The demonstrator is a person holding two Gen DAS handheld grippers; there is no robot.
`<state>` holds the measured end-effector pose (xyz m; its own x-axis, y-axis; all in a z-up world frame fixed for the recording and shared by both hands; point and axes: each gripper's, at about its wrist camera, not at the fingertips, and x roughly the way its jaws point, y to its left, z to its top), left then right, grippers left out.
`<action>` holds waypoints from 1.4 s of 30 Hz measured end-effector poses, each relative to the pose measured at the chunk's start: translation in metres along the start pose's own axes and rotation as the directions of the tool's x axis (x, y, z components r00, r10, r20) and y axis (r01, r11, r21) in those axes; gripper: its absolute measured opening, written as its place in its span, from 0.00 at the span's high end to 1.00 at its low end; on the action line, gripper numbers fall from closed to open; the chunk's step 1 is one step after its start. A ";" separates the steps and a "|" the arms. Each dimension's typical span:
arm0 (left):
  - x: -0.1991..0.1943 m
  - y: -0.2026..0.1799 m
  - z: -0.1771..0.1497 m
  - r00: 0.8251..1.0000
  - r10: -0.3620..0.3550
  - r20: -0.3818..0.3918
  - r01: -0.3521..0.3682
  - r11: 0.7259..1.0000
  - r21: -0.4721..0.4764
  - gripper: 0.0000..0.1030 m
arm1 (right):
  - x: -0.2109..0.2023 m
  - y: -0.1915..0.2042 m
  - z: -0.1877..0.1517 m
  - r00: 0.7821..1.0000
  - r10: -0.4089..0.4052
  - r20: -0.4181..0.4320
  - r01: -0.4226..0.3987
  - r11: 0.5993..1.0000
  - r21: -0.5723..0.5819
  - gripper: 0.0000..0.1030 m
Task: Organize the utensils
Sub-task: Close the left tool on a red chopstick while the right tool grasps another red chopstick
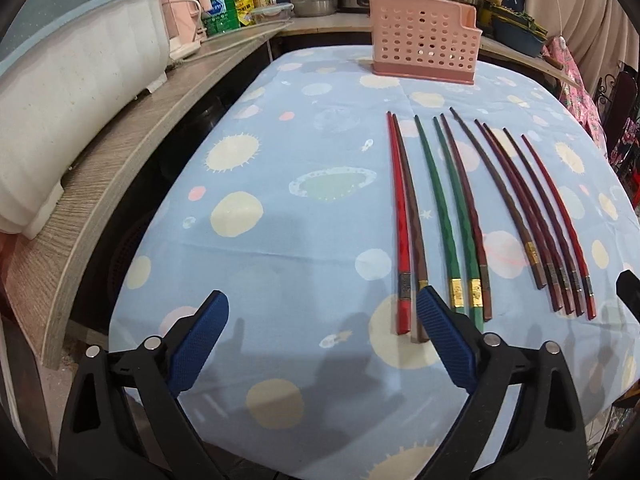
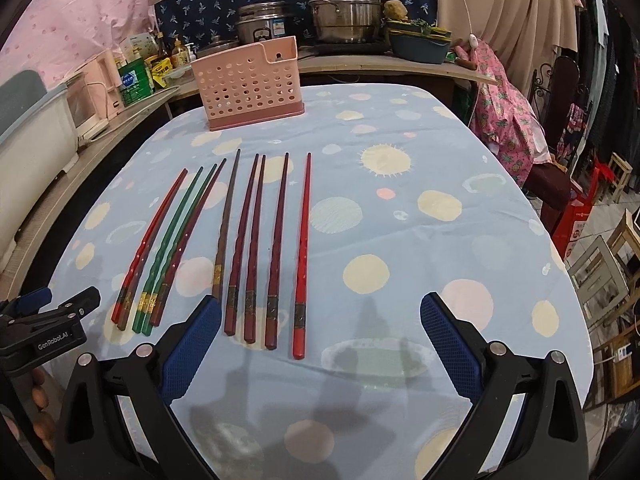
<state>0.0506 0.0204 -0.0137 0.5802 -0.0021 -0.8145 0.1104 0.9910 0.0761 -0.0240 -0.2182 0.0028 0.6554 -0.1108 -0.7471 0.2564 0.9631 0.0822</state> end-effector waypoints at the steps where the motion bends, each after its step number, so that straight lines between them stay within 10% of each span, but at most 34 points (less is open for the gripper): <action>1: 0.004 0.000 0.000 1.000 -0.006 -0.011 0.006 1.000 0.000 0.15 | 0.003 0.000 0.001 1.000 0.004 -0.006 -0.004 1.000 0.000 0.14; 18: 0.030 -0.002 0.001 0.996 -0.035 -0.079 0.034 0.999 -0.009 0.24 | 0.027 0.001 0.003 0.997 0.026 -0.069 -0.026 1.000 0.001 0.31; 42: 0.032 -0.003 0.011 0.994 -0.055 -0.093 0.054 0.998 -0.010 0.70 | 0.047 0.004 0.000 0.994 0.006 -0.112 -0.012 0.999 -0.051 0.79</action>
<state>0.0780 0.0162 -0.0333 0.4954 -0.0437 -0.8675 0.1336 0.9907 0.0264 0.0084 -0.2193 -0.0321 0.5737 -0.0766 -0.8155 0.2123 0.9755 0.0577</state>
